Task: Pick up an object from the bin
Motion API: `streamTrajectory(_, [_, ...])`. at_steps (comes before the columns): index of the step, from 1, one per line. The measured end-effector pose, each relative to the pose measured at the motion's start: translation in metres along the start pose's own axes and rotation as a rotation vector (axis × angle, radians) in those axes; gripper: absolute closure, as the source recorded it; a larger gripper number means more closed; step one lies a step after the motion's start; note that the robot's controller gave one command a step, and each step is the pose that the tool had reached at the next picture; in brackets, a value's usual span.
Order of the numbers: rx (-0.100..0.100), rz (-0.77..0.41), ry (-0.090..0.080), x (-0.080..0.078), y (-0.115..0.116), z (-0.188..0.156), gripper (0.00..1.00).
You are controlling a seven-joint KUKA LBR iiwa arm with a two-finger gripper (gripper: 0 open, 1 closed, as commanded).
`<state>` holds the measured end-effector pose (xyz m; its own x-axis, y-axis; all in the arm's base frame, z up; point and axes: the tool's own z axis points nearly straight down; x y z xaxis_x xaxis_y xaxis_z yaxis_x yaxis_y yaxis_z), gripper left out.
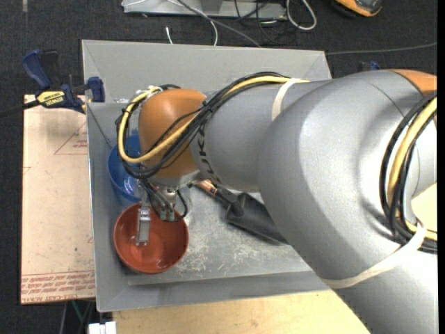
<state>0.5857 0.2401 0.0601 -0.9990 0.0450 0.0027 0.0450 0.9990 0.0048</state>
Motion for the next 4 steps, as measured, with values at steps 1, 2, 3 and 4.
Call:
streamTrajectory(1, [0.000, -0.038, -0.011, -0.024, 0.001, -0.009, 0.00])
streamTrajectory(2, [0.001, -0.009, -0.007, -0.009, 0.000, -0.010, 1.00])
streamTrajectory(3, [0.000, -0.008, -0.007, -0.009, 0.000, -0.010, 1.00])
streamTrajectory(4, [0.004, -0.009, -0.005, -0.009, -0.001, -0.020, 1.00])
